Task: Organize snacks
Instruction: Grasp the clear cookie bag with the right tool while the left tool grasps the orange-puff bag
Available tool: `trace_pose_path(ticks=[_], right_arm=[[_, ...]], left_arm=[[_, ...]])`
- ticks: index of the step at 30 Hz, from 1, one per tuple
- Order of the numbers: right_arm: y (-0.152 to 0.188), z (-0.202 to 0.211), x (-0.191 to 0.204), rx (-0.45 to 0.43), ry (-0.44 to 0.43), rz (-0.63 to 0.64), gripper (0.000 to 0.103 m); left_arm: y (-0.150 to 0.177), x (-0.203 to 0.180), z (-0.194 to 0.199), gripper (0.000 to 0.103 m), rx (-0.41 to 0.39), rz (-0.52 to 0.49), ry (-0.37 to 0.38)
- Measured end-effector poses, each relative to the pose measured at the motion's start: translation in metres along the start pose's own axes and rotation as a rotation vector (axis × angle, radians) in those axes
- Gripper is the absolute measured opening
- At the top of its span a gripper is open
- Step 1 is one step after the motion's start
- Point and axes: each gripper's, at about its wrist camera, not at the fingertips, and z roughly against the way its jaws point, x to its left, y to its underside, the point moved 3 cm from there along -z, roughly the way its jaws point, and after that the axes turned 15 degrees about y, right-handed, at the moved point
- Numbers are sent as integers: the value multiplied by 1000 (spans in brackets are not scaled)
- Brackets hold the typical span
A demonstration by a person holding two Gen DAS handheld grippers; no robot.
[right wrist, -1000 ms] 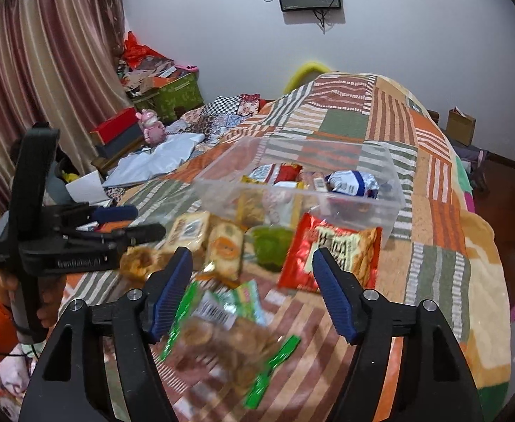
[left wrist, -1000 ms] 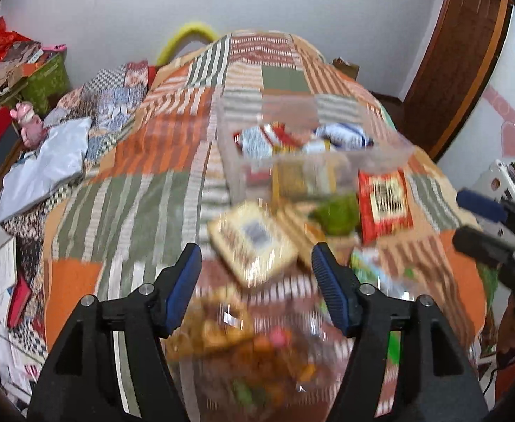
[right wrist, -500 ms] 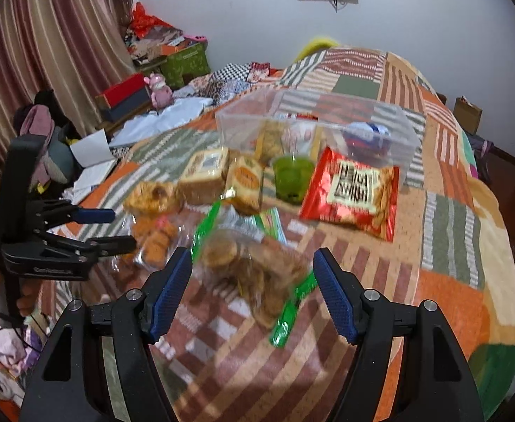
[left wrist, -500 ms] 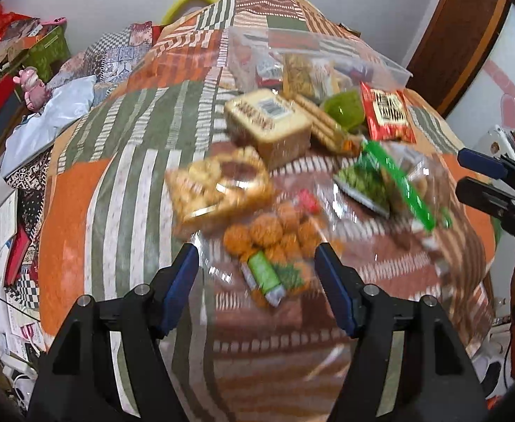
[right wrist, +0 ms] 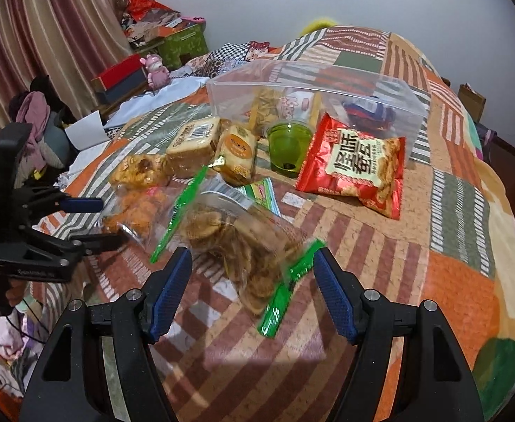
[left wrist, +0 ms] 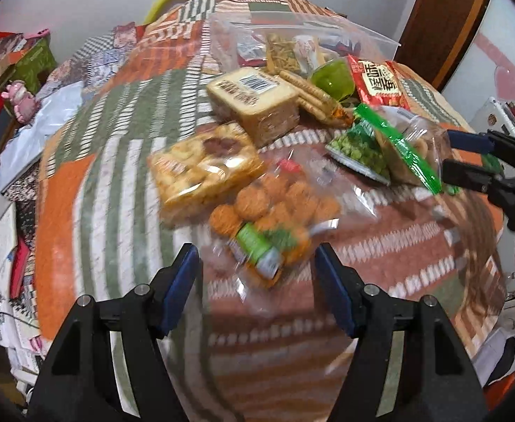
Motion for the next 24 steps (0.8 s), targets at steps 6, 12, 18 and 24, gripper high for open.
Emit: trace_pose_path(ticks=[6, 12, 18, 24], right_arm=[[-11, -9, 7, 3, -14, 34, 68], [-14, -26, 5, 39, -39, 24, 68], [-11, -32, -4, 46, -38, -29, 48], [-9, -29, -13, 43, -56, -76, 43]], left_arm=[[-23, -2, -17, 68, 0, -27, 26], [-35, 6, -32, 68, 12, -15, 45], [-41, 11, -39, 67, -12, 16, 78], [-37, 3, -33, 52, -48, 3, 73]])
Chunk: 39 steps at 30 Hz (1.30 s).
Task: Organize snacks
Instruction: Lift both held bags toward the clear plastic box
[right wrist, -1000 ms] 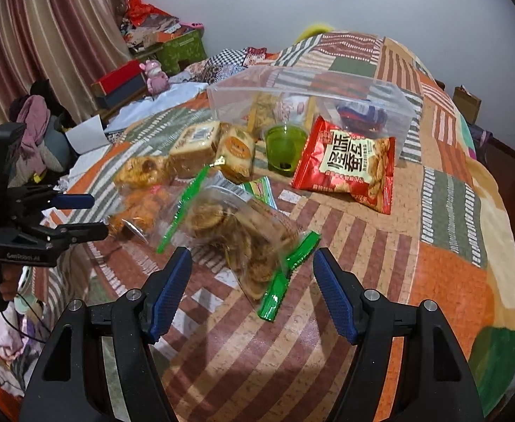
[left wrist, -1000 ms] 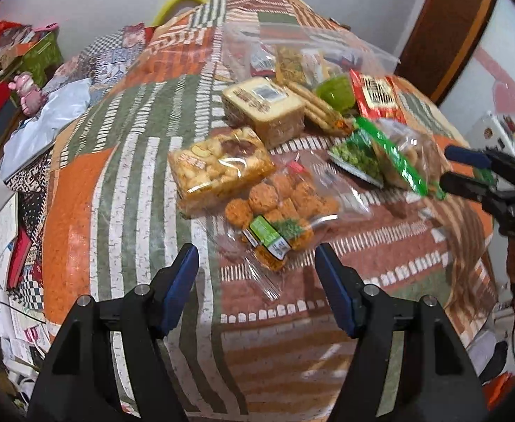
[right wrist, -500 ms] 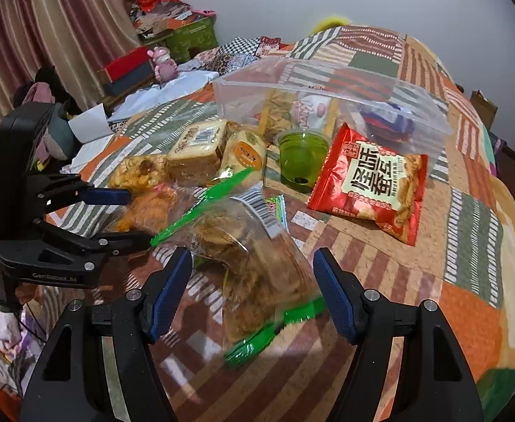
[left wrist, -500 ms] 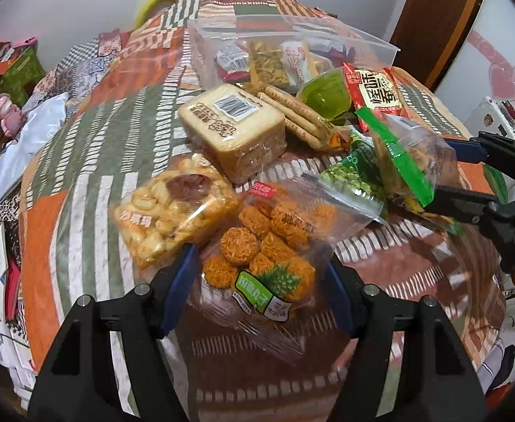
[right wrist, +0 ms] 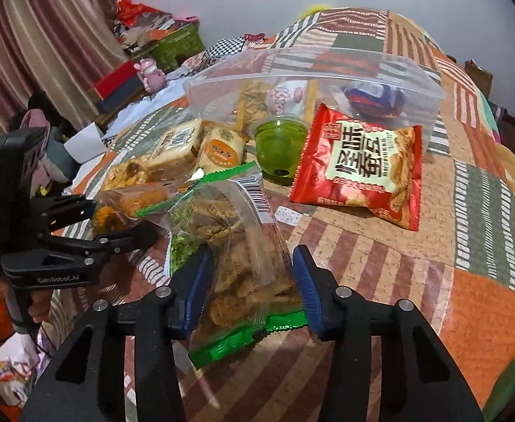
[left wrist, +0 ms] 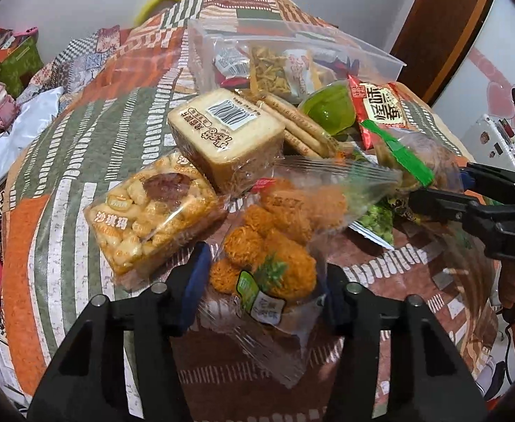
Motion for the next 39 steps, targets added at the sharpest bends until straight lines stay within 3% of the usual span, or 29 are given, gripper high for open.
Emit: trace_pose_path(ticks=[5, 16, 29, 39], right_arm=[[2, 9, -2, -22, 2, -14, 40], [-16, 41, -4, -132, 18, -33, 39], [-60, 68, -15, -266, 51, -66, 39], [-95, 66, -27, -314, 50, -94, 39]], left_arm=[[3, -11, 15, 41, -51, -23, -19], [-8, -29, 55, 41, -176, -41, -19], [-59, -32, 79, 41, -288, -25, 25], [-105, -33, 81, 41, -339, -57, 20]])
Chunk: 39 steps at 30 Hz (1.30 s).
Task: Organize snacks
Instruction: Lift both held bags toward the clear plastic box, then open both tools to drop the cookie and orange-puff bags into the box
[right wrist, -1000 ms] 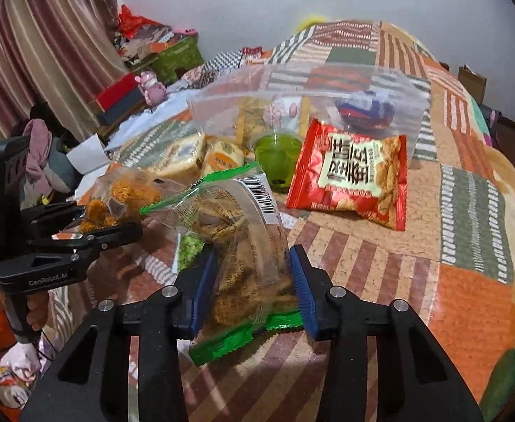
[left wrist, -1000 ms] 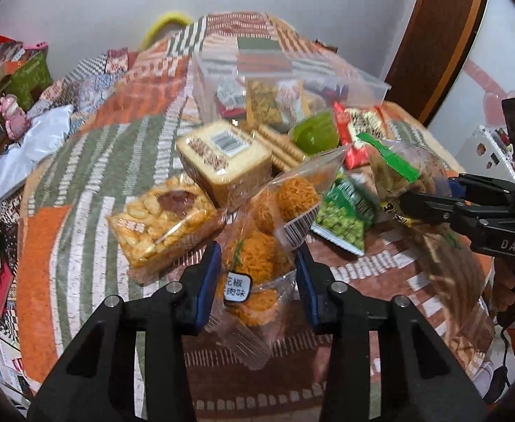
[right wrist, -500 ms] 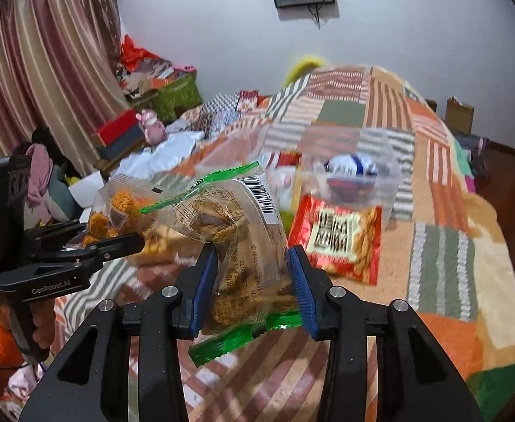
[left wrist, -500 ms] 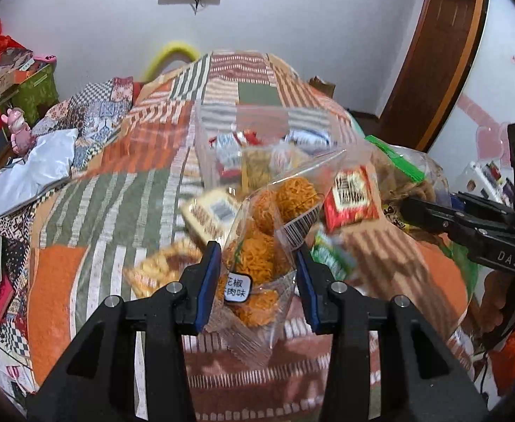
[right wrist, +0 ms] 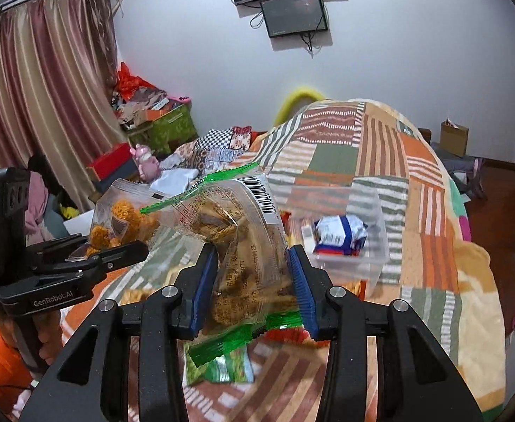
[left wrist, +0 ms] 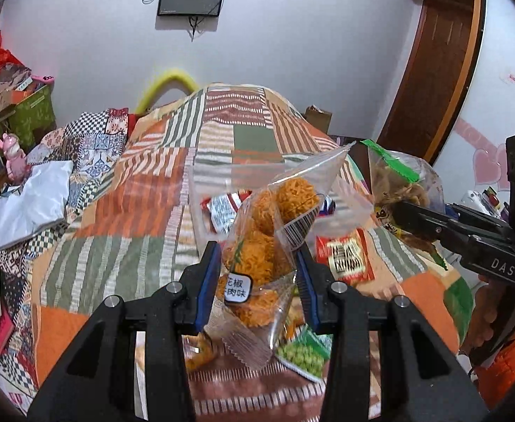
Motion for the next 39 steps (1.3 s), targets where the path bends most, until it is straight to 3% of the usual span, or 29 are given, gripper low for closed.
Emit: trace_pose_path(ticks=[10, 26, 39], right_arm=[[-20, -29, -8, 3, 16, -13, 39], [-17, -108, -23, 135, 54, -32, 39], [-16, -130, -12, 164, 81, 12, 41]], left_arm=[[-24, 25, -37, 41, 5, 17, -12], [-41, 62, -100, 41, 44, 23, -46], [-47, 55, -118, 44, 43, -29, -99]])
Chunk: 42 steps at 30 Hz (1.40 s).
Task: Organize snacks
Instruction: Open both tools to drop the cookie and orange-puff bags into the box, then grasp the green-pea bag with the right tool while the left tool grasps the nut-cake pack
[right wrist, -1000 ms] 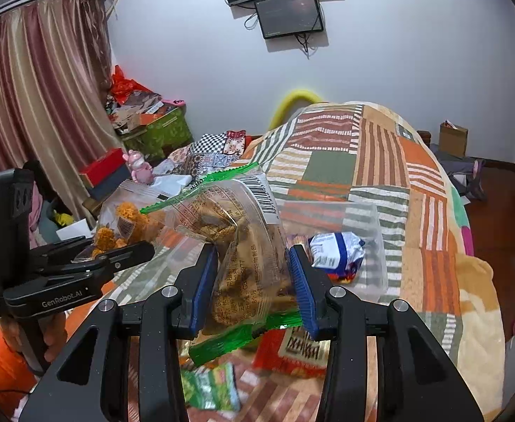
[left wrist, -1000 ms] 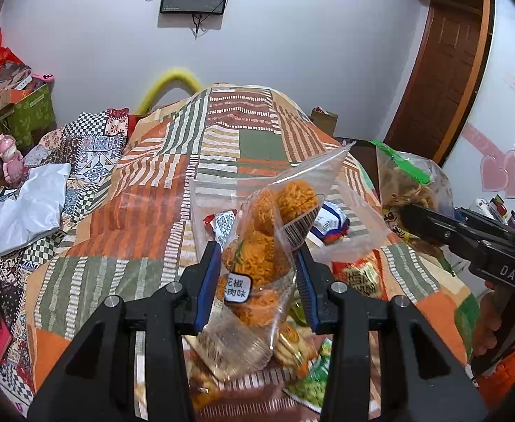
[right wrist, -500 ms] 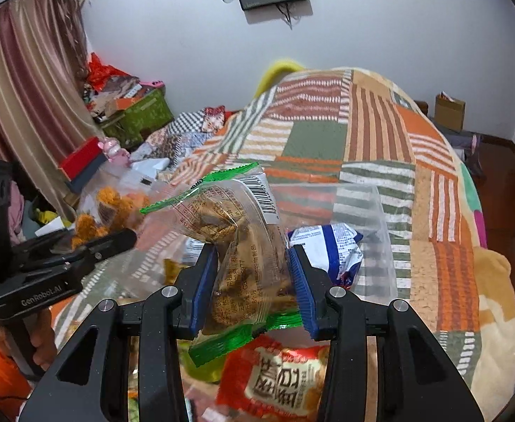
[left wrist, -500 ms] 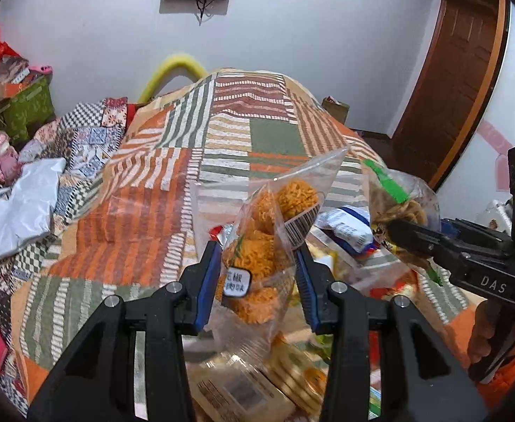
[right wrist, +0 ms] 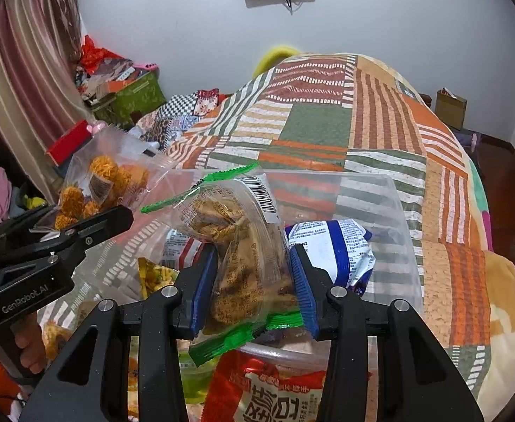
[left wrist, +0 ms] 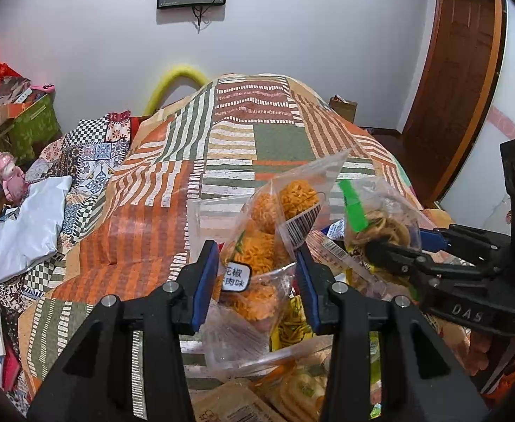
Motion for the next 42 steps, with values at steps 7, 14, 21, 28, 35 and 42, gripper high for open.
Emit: trace_pose_path(ticks=[7, 14, 21, 28, 35, 42], right_arm=[[2, 9, -1, -3, 3, 8, 44], [5, 28, -3, -16, -3, 17, 45], [18, 52, 3, -26, -15, 43, 48], [38, 74, 18, -24, -32, 74, 52], [62, 85, 35, 0, -66, 91, 62], [87, 79, 53, 50, -88, 140, 64]], left_arm=[[3, -9, -3, 62, 28, 6, 47], [7, -16, 11, 62, 34, 4, 44], [26, -14, 35, 63, 69, 16, 24], [59, -2, 65, 68, 119, 49, -12], [98, 19, 84, 70, 170, 99, -61], [138, 30, 84, 71, 249, 130, -75]])
